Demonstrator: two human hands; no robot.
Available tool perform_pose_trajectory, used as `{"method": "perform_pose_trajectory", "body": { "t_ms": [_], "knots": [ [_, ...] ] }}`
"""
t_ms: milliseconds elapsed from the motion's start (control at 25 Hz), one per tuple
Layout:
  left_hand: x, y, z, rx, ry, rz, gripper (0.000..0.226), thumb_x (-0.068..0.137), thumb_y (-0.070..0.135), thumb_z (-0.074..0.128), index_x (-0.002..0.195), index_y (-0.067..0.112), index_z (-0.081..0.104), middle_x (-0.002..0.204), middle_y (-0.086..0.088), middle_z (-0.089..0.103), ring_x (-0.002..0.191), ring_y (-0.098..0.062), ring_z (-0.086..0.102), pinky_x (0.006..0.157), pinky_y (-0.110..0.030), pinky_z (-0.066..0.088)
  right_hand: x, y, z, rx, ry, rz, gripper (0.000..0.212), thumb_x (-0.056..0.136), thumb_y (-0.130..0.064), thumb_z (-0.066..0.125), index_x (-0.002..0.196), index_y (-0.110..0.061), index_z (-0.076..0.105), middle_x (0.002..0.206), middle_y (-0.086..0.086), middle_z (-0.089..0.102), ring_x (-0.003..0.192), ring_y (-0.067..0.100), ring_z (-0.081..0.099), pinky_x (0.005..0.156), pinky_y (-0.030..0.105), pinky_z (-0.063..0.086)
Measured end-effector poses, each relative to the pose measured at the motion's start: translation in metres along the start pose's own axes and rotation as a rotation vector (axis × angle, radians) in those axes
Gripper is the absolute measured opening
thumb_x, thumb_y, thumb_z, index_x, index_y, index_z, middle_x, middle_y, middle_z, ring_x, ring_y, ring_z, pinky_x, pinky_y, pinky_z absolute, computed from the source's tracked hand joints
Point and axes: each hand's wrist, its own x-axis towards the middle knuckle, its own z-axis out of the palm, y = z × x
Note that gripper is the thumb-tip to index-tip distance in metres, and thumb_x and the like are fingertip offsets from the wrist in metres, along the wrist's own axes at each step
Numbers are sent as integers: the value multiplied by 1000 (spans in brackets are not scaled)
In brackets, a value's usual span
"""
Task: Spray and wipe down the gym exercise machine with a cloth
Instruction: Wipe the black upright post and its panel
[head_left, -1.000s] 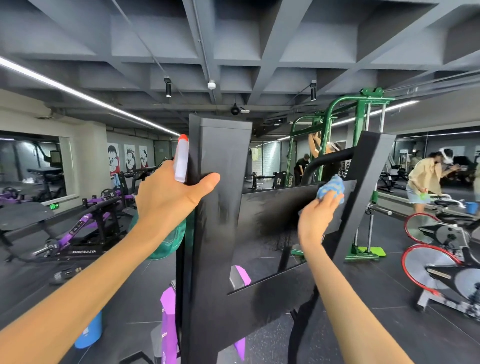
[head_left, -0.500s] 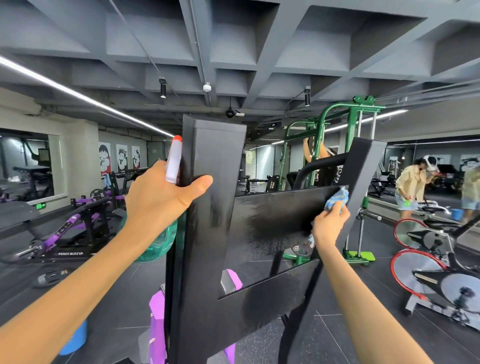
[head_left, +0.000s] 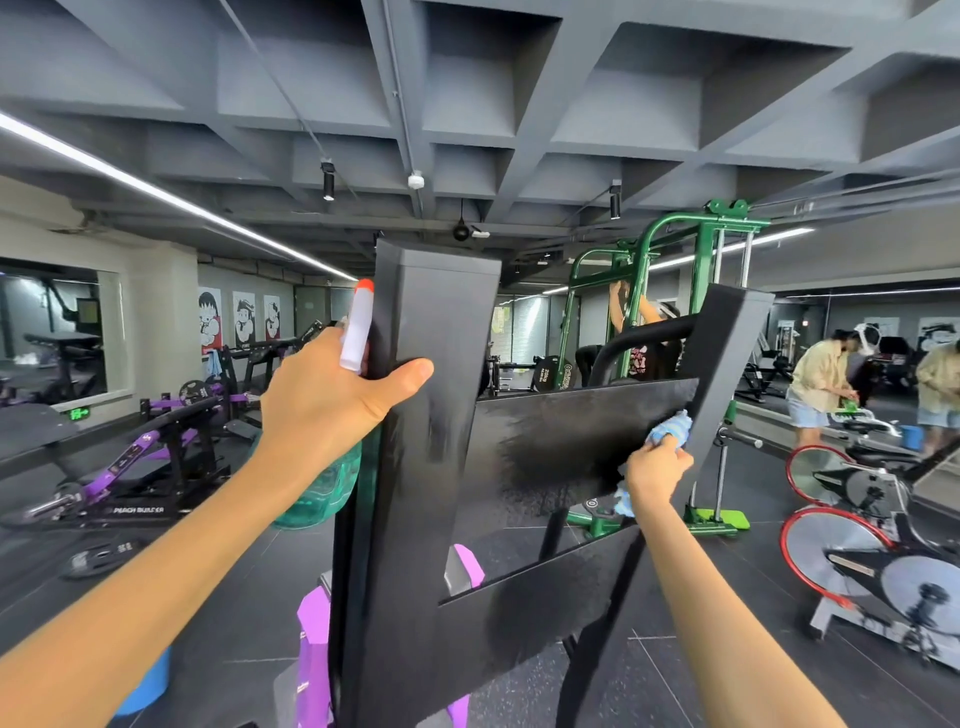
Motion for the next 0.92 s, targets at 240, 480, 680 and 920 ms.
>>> {"method": "perform_pose_trajectory", "body": {
  "t_ms": [240,480,680,920],
  "knots": [
    [2,0,1,1,-11,0,64,51,73,52,68,12,39,65,-2,47,62,-15,44,55,-32,31,-124,0,34,62,33,-658,42,97,-4,40,139,-6,41,140,10,36,127,17,40,104,20,31],
    [3,-1,1,14,1,-16,59,55,68,53,69,12,40,67,-3,48,64,-17,46,64,-35,35,-76,-8,14,199,24,-415,39,93,-11,41,128,1,53,129,19,43,117,34,50,98,38,40],
    [3,0,0,35,-43,25,73,56,78,58,77,9,49,66,-2,44,68,-26,47,67,-39,43,-131,-25,10,182,-241,-982,46,102,-34,27,142,-17,40,151,1,26,143,21,23,117,33,17],
    [3,0,-1,33,-41,10,65,55,70,52,78,9,49,68,-3,46,73,-30,51,62,-36,37,-84,-35,25,354,-80,-619,42,92,-32,35,127,-9,45,155,2,16,147,23,9,115,55,13]
  ]
}}
